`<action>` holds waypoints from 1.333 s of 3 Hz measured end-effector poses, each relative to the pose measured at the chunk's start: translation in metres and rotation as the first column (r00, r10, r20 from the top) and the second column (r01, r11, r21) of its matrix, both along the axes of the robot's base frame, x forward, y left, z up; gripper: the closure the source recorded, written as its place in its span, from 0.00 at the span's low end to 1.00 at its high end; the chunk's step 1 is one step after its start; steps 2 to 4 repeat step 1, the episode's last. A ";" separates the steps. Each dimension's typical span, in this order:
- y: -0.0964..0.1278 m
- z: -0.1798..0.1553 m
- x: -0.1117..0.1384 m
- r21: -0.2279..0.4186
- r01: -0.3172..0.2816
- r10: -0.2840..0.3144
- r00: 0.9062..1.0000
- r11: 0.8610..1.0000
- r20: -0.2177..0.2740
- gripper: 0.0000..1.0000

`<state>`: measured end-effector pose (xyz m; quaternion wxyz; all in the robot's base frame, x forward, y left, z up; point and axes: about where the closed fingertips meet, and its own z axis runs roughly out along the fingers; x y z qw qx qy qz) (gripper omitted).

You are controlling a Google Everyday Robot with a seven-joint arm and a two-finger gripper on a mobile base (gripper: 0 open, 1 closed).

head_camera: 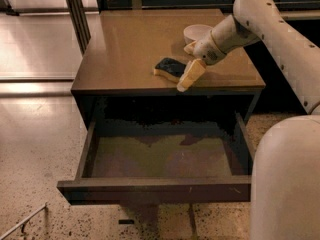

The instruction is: Pick sponge from top drawer and place on counter

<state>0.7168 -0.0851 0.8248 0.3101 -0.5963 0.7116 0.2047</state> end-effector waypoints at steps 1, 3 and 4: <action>0.000 0.000 0.000 0.000 0.000 0.000 1.000 1.000 0.000 0.00; 0.000 0.000 0.000 0.000 0.000 0.000 1.000 1.000 0.000 0.00; 0.000 0.000 0.000 0.000 0.000 0.000 1.000 1.000 0.000 0.00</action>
Offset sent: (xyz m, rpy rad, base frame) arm 0.0000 0.0000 0.0000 0.0000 0.0000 0.0000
